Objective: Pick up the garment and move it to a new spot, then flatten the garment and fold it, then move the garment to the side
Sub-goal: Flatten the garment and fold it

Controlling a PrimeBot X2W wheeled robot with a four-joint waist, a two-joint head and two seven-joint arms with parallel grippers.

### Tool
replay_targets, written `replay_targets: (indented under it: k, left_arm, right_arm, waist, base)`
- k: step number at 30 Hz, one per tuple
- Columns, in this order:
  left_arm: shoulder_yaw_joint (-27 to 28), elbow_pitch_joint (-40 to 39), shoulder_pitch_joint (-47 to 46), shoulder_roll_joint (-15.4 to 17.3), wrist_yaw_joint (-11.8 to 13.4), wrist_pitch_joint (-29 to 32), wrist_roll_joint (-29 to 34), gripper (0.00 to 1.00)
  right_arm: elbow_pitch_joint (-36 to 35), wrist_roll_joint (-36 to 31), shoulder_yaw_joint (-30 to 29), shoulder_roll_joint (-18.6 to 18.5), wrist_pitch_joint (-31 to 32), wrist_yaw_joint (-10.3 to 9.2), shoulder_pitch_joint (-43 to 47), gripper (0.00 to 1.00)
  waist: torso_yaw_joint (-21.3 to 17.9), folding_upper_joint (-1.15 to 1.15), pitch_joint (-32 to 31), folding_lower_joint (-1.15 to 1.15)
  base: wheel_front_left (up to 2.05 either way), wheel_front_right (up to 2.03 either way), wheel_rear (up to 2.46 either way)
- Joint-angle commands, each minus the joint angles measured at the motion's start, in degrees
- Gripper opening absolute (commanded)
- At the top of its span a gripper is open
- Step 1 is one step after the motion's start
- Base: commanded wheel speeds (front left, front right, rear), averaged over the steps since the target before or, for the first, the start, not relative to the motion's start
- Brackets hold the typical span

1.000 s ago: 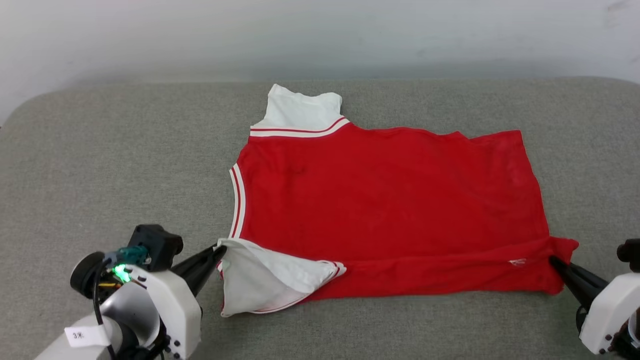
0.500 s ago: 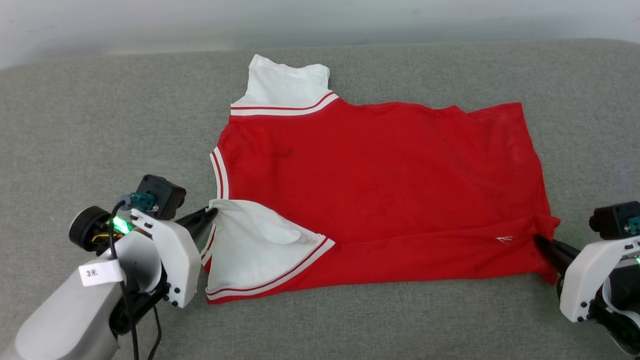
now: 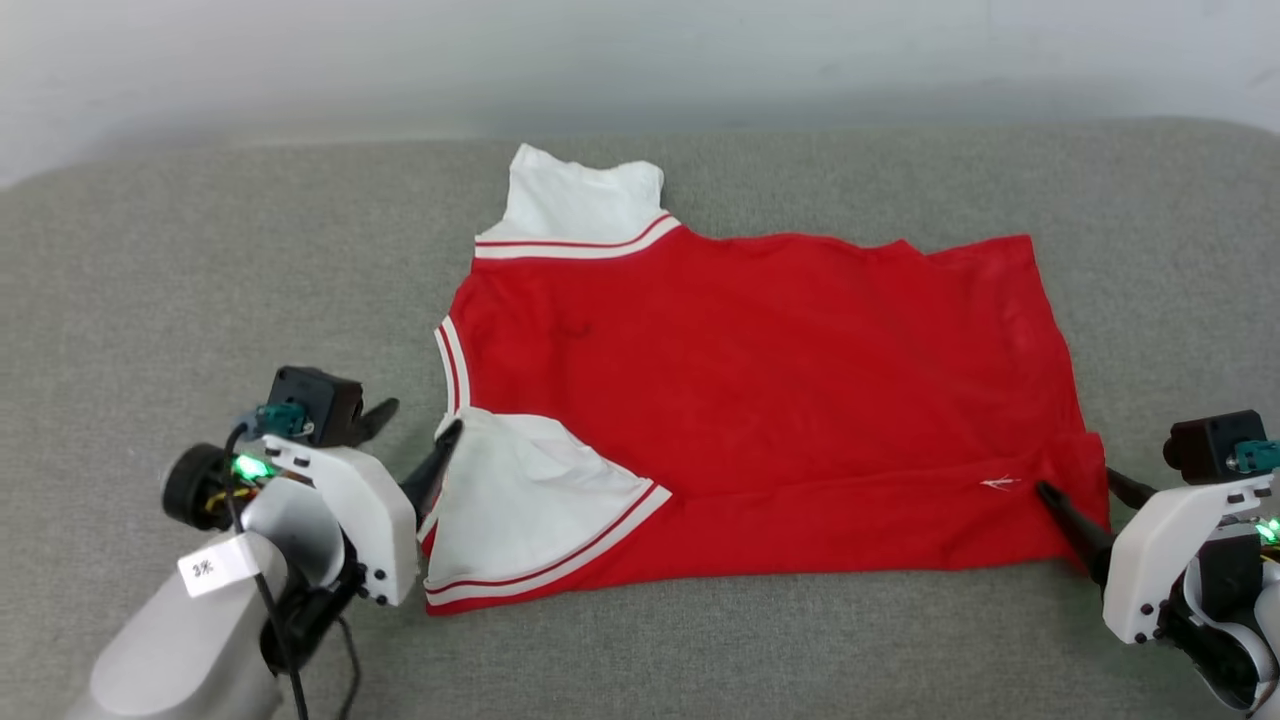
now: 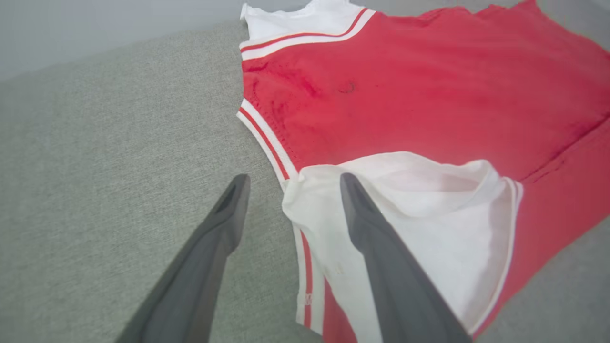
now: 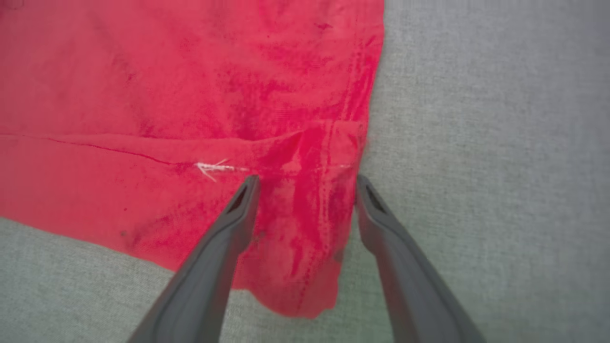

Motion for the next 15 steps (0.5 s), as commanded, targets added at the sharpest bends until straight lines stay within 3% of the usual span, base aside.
replay_targets:
  k: [1, 9, 15]
  left_arm:
    - [0.9, -0.3, 1.4, -0.9, 0.5, -1.0, -1.5, 1.00]
    - [5.3, -8.1, 9.4, -2.5, 5.0, -2.2, -8.5, 1.00]
    - [4.6, -17.2, 16.9, -0.3, 10.5, 3.3, -10.5, 1.00]
  right_arm:
    - [-0.3, -0.6, -0.4, -0.1, -0.4, -0.07, 0.6, 1.00]
    - [-6.4, -2.2, -4.3, -0.7, 4.0, -0.07, 5.5, 1.00]
    - [-14.9, -4.7, -11.3, 1.4, 13.1, -0.06, 11.3, 1.00]
  waist:
    - [0.4, 0.00, -1.6, 0.00]
    - [1.4, 0.00, -6.0, 0.00]
    - [1.6, 0.00, -6.8, 0.00]
  base:
    - [0.00, 0.00, 0.00]
    - [0.00, 0.00, 0.00]
    - [0.00, 0.00, 0.00]
